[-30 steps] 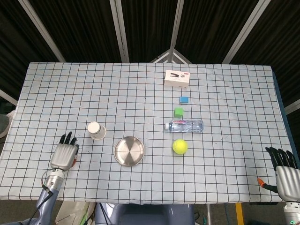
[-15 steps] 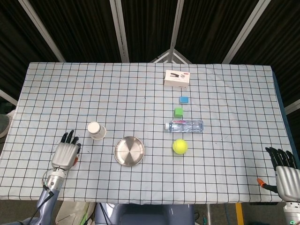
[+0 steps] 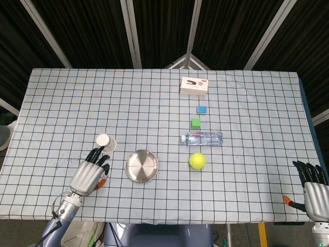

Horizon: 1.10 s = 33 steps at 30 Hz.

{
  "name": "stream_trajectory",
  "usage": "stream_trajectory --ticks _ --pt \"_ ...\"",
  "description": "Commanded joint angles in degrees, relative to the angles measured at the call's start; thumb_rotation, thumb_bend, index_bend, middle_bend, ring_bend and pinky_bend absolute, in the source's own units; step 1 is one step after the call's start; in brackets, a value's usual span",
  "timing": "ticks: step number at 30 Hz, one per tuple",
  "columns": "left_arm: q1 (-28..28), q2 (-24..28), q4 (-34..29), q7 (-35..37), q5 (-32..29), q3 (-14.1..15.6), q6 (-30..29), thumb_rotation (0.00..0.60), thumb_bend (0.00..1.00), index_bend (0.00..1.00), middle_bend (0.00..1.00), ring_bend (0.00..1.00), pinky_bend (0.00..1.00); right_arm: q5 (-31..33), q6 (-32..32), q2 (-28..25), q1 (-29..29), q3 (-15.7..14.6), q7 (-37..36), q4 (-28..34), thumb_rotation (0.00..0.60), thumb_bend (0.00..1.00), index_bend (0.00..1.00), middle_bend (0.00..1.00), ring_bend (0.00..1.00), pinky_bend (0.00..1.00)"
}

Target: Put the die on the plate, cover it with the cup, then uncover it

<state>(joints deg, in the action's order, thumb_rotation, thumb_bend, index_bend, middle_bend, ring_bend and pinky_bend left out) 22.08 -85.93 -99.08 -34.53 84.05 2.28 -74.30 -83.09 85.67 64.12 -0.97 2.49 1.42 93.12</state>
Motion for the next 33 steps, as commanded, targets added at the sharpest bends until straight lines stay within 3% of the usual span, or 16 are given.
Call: stream_trajectory --ticks 1,12,17,26,33 --pt "1.83 -1.15 -2.07 -3.4 0.64 -1.05 1.77 0.6 0.46 0.58 0.25 0.0 0.1 0.0 0.42 -0.3 -0.24 0.12 -0.47 0.2 0.6 0.13 0.12 0.14 0.1 0.03" --pt "10.41 -12.36 4.76 -14.82 -10.59 -10.35 11.63 0.6 0.46 0.58 0.25 0.0 0.1 0.23 1.01 -1.26 -0.62 0.46 -2.34 0.07 0.6 0.13 0.12 0.14 0.1 0.03" --pt "13.29 -17.28 9.35 -18.58 -15.91 -12.78 13.48 0.6 0.46 0.58 0.25 0.0 0.1 0.58 0.82 -1.34 -0.65 0.56 -2.78 -0.25 0.6 0.13 0.12 0.14 0.1 0.03" --pt "16.21 -20.63 14.04 -20.73 -21.3 -13.56 14.86 0.6 0.45 0.57 0.24 0.0 0.1 0.82 0.47 -1.23 -0.54 0.66 -2.95 -0.61 0.6 0.13 0.12 0.14 0.1 0.03" --pt "17.34 -18.51 12.79 -19.66 -22.25 -12.27 16.78 0.6 0.38 0.37 0.13 0.0 0.08 1.12 0.1 -1.1 -0.39 0.77 -2.7 -0.59 0.6 0.13 0.12 0.14 0.1 0.03"
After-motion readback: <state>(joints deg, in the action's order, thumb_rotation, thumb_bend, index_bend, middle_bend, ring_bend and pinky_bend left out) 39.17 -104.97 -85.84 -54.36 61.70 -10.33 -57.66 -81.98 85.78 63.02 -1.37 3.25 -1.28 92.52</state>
